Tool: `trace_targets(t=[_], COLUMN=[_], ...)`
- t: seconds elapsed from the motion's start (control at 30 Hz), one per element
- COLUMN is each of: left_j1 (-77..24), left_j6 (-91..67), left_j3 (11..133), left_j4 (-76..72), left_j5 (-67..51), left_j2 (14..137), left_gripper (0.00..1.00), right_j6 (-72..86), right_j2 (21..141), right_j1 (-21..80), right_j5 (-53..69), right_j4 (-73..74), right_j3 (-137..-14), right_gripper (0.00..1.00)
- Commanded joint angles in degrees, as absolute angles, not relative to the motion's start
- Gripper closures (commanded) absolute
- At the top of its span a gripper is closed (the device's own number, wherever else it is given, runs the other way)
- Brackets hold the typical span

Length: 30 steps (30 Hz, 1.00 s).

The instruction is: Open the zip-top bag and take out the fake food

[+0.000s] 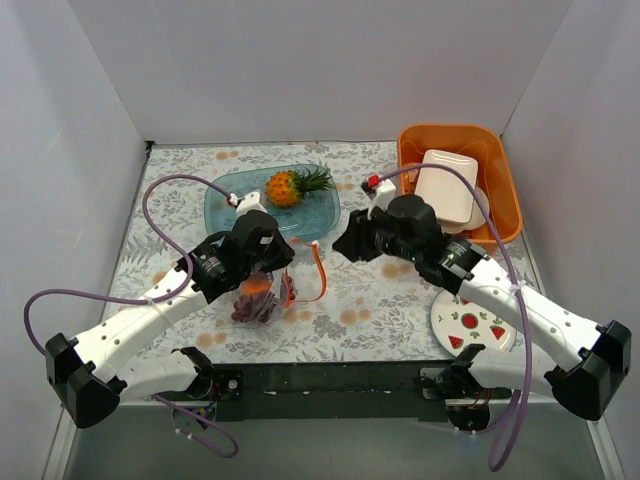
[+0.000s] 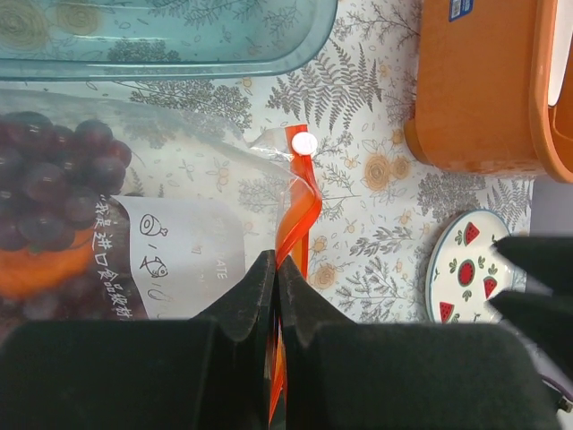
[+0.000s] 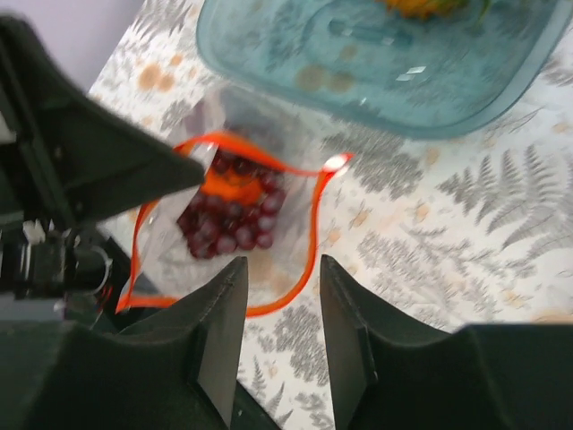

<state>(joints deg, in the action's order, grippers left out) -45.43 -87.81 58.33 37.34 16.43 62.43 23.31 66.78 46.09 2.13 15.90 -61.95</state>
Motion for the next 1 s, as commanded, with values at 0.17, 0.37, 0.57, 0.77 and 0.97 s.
trace_targets(t=[0.17,0.37,0.57,0.77,0.97], left_j1=[-45.18,-45.18,-45.61,-47.81,-48.08], left_j6=[-88.07,-88.42,-88.77,-88.15,-88.94], left_j3=[55.81,55.64,54.67,56.78,55.2], left_j4=[31.56,29.89,26.63,26.1,25.84], left_j5=[10.38,8.7,5.1,5.27,5.01], left_j2=[61.79,62.23,63.54,65.3,64.95], left_gripper=[1.0,1.0,1.0,1.0,1.0], right_j6=[31.55,35.24,40.69,42.89,42.54], right_j2=[66.35,71.27,76.46,77.26,77.61], right_j1=[52.91,53.53,53.79,53.96,53.96], right_j5=[6.76,6.6,3.88,0.62,0.35], right_j4=[2.56,-5.07,-12.91,-18.45,-19.69], right_j3=[-50.28,-48.17,-44.65,-39.74,-38.15], right_gripper=[0.58,0.61,0.63,0.63,0.63])
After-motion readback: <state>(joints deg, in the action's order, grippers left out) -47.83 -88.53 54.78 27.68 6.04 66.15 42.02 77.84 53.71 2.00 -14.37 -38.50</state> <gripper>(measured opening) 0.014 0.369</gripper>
